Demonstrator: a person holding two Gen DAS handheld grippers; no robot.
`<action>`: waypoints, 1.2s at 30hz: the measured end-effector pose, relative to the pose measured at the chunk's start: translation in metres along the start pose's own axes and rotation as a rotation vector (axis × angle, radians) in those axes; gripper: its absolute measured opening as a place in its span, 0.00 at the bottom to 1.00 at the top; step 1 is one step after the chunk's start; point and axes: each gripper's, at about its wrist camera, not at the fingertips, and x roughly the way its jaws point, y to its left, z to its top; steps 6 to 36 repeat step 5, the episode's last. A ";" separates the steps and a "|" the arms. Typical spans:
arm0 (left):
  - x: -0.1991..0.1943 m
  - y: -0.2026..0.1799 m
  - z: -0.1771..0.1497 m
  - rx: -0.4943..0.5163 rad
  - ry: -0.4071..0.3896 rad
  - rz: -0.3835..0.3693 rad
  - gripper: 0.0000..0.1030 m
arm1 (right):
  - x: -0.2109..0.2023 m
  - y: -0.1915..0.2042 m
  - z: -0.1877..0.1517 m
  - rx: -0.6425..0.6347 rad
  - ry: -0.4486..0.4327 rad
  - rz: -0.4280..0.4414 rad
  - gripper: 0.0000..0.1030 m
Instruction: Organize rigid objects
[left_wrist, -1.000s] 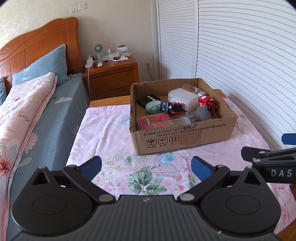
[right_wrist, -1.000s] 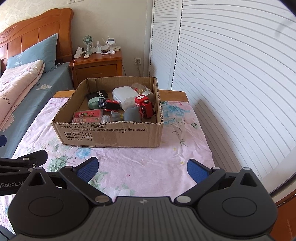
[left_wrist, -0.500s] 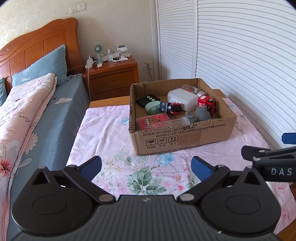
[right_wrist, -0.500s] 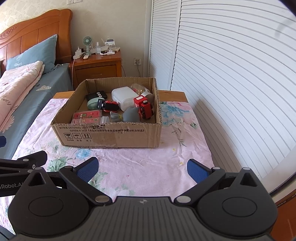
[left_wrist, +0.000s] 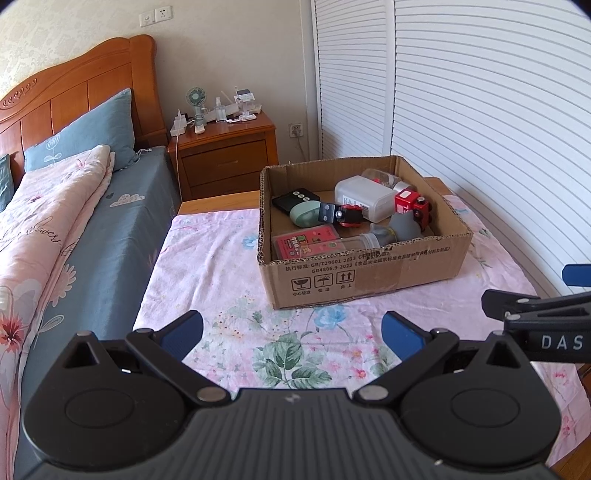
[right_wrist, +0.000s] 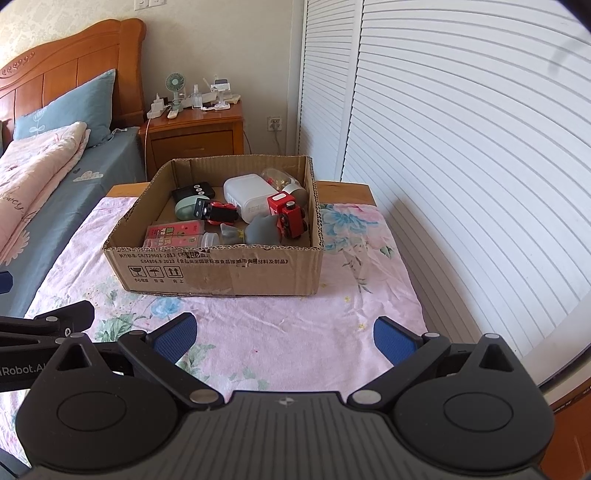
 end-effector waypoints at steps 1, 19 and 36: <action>0.000 0.000 0.000 0.000 0.000 0.000 0.99 | 0.000 0.000 0.000 0.000 0.000 0.001 1.00; -0.001 -0.001 0.000 -0.002 0.000 0.002 0.99 | -0.001 0.000 0.000 0.000 -0.002 0.001 1.00; -0.001 -0.001 0.000 -0.002 0.000 0.002 0.99 | -0.001 0.000 0.000 0.000 -0.002 0.001 1.00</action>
